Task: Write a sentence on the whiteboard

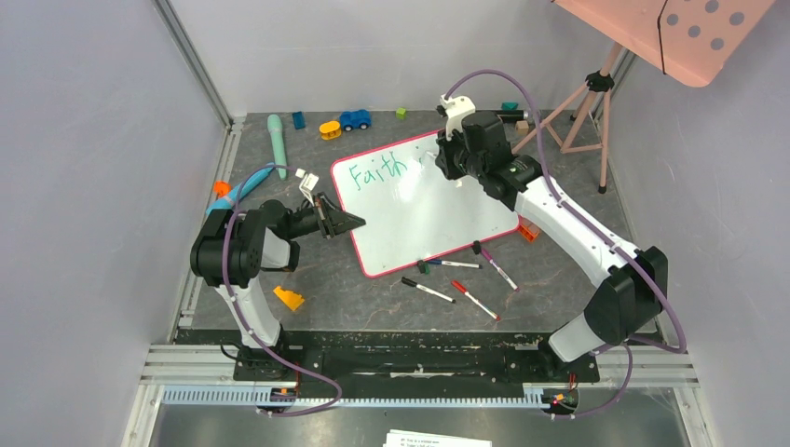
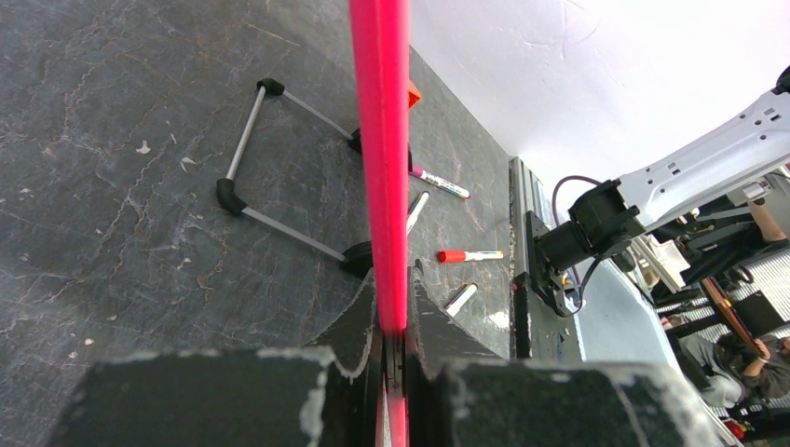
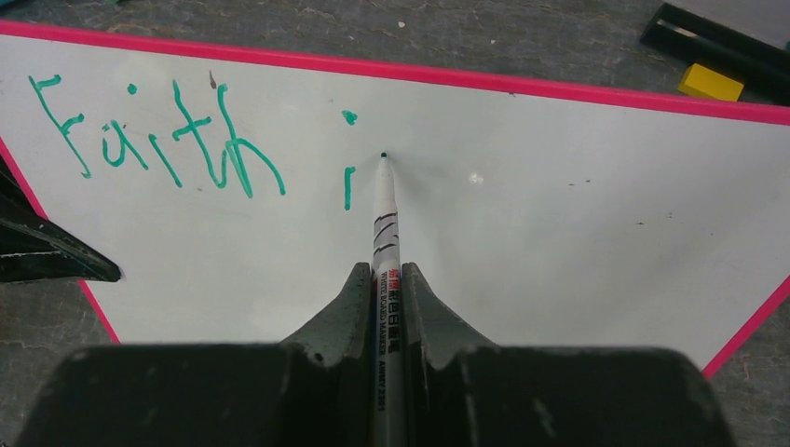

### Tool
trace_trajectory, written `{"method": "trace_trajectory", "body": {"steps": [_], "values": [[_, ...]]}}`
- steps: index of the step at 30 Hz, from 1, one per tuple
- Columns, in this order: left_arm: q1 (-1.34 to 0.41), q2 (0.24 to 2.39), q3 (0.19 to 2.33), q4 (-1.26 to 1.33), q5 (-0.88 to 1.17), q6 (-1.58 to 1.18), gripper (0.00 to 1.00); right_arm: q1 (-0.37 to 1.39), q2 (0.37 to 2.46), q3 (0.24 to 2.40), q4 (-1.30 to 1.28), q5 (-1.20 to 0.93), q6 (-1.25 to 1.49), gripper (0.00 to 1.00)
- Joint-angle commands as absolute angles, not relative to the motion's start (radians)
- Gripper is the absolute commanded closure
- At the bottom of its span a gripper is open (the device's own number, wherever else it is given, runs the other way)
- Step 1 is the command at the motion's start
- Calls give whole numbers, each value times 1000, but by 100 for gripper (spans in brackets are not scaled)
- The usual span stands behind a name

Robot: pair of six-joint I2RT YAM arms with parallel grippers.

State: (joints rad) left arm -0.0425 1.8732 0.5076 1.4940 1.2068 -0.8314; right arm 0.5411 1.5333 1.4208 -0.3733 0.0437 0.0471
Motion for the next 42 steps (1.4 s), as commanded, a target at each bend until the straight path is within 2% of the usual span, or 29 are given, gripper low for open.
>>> {"method": "trace_trajectory", "body": {"steps": [1, 25, 42], "values": [[-62, 1876, 501, 1557, 1291, -732, 98, 537, 1541, 1427, -357, 57, 34, 100], [-62, 1873, 500, 1557, 1292, -731, 98, 535, 1483, 1296, -351, 57, 58, 100], [-63, 1875, 500, 1557, 1292, -732, 98, 535, 1561, 1434, -368, 51, 35, 100]]}}
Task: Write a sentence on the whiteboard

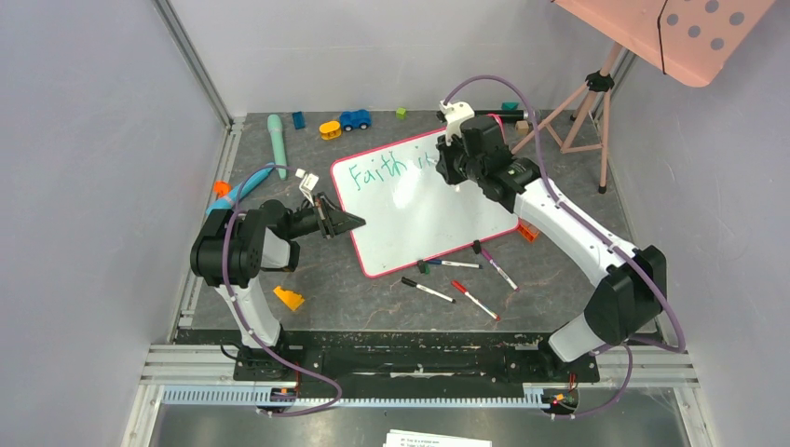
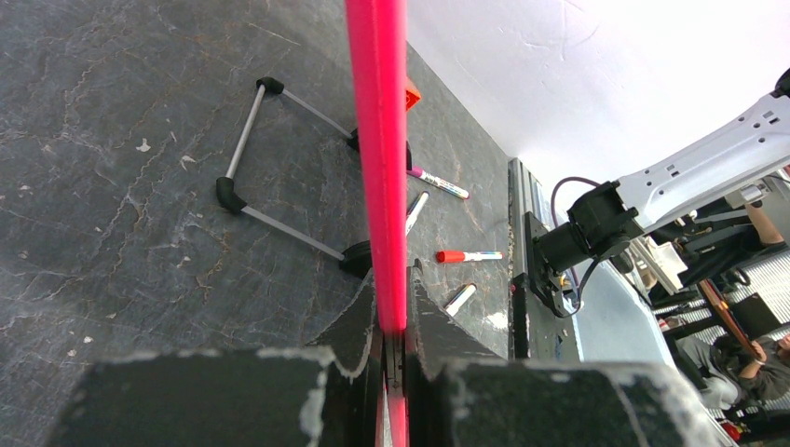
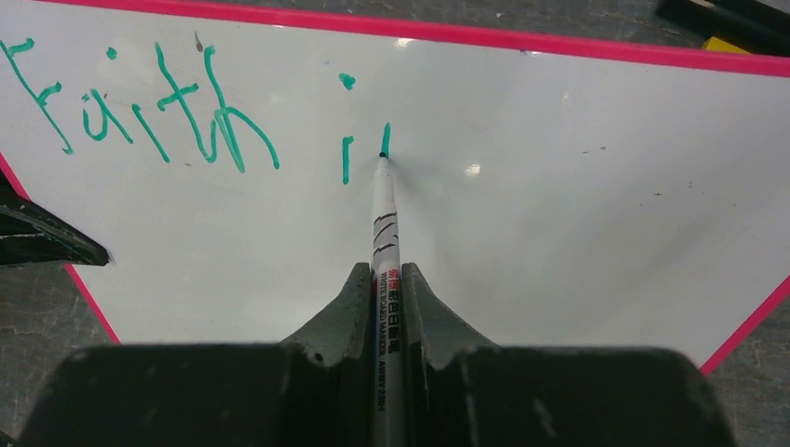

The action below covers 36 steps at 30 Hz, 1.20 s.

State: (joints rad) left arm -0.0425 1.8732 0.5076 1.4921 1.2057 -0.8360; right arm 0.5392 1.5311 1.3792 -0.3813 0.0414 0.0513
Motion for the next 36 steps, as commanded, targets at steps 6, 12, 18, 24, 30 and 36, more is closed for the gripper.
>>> {"method": "trace_trajectory", "body": {"steps": [6, 12, 18, 24, 30, 36], "values": [[-62, 1874, 500, 1557, 1292, -732, 98, 535, 1576, 1454, -373, 64, 26, 100], [-62, 1874, 500, 1557, 1293, -732, 98, 531, 1586, 1468, -374, 87, 24, 100], [-62, 1870, 496, 1557, 1290, -730, 98, 525, 1586, 1470, -376, 113, 29, 100], [-63, 1873, 498, 1557, 1291, -729, 98, 519, 1580, 1463, -389, 130, 28, 100], [-61, 1874, 498, 1557, 1290, -730, 98, 513, 1569, 1447, -392, 128, 31, 100], [-62, 1875, 497, 1557, 1290, -729, 98, 511, 1549, 1407, -395, 116, 38, 100]]}}
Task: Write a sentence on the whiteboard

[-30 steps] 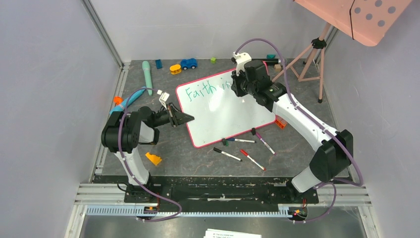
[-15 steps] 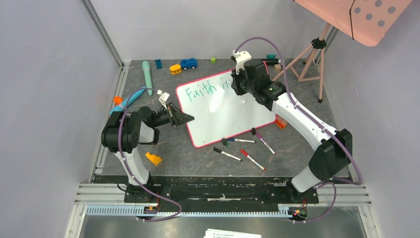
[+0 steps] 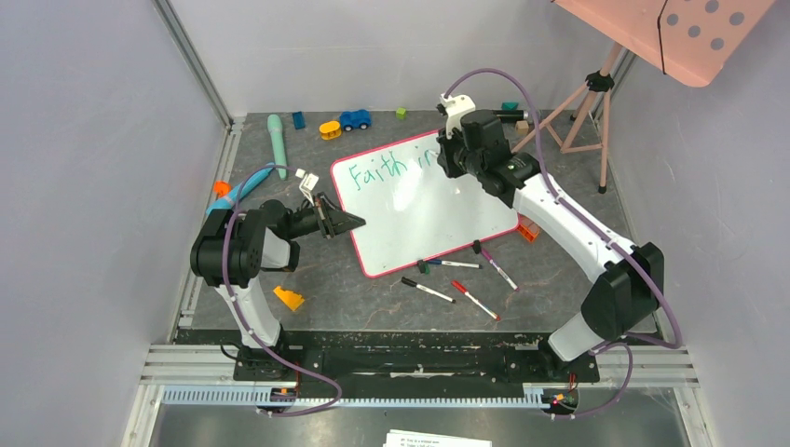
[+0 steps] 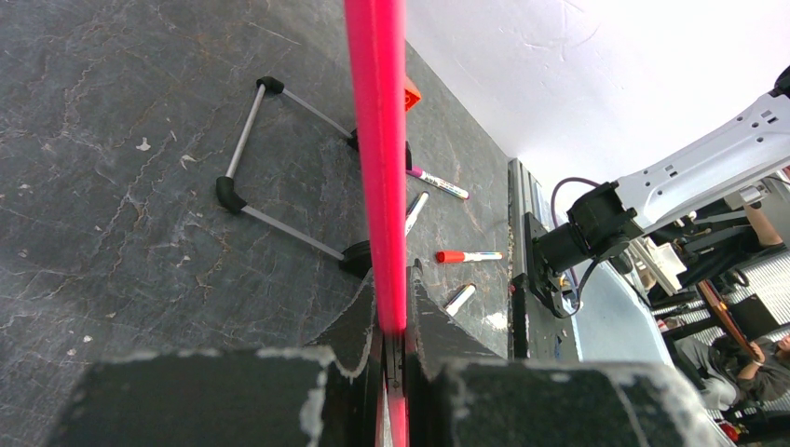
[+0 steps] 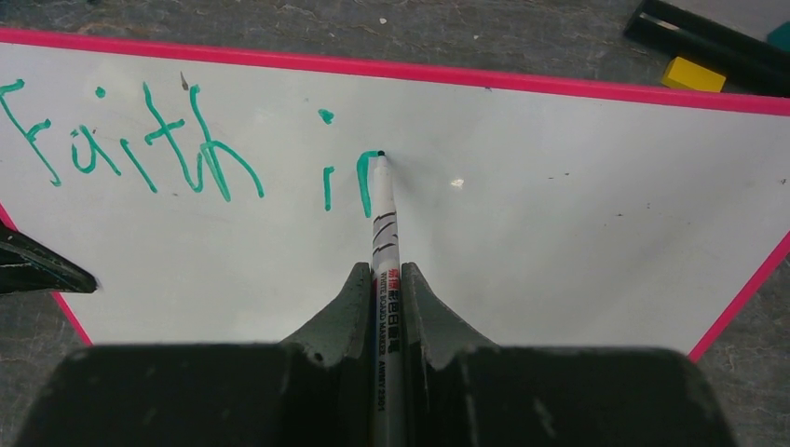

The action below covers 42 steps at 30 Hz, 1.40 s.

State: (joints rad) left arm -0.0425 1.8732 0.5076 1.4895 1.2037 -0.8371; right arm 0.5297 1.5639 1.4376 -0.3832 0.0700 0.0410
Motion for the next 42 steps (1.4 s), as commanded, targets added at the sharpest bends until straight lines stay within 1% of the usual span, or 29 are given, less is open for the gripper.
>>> {"method": "trace_trajectory", "body": {"steps": [1, 11, 18, 27, 36, 42], "values": [[-62, 1875, 498, 1557, 1291, -730, 98, 512, 1545, 1399, -395, 113, 39, 100], [-63, 1875, 499, 1557, 1292, -731, 98, 512, 1508, 1324, -394, 94, 54, 100], [-62, 1873, 499, 1557, 1292, -730, 98, 512, 1498, 1384, -418, 96, 54, 100], [-62, 1876, 500, 1557, 1292, -732, 98, 513, 1375, 1343, -394, 49, 56, 100], [-63, 1869, 496, 1557, 1290, -732, 98, 521, 1313, 1206, -327, 3, 156, 100], [-63, 1863, 492, 1557, 1286, -729, 98, 598, 1237, 1075, -261, 103, 177, 100]]}}
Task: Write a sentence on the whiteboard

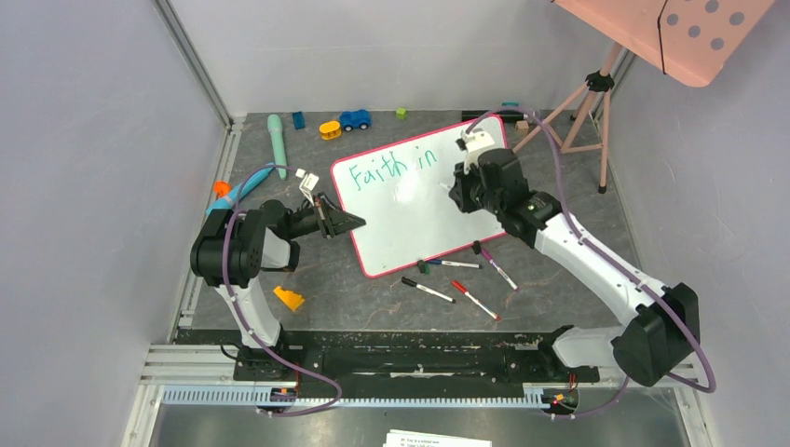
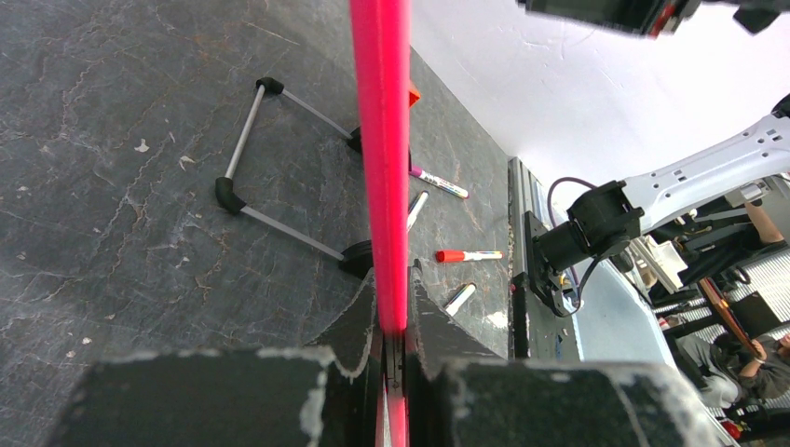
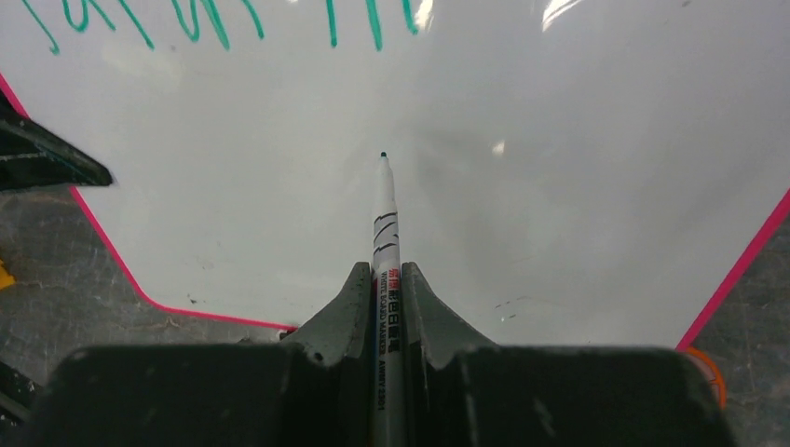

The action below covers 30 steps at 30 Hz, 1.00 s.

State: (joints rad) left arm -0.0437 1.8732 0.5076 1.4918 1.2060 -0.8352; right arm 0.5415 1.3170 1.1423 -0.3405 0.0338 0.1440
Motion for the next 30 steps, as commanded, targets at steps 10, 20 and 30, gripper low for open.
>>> {"method": "trace_trajectory", "body": {"steps": [10, 20, 30], "values": [[-65, 1858, 485, 1557, 1283, -723, 98, 747, 1160, 850, -77, 163, 163, 100], [-71, 1859, 487, 1557, 1293, -720, 98, 773, 1158, 836, -42, 164, 156, 100], [-73, 1833, 455, 1557, 1268, -684, 98, 773, 1148, 836, -39, 201, 180, 100]]}}
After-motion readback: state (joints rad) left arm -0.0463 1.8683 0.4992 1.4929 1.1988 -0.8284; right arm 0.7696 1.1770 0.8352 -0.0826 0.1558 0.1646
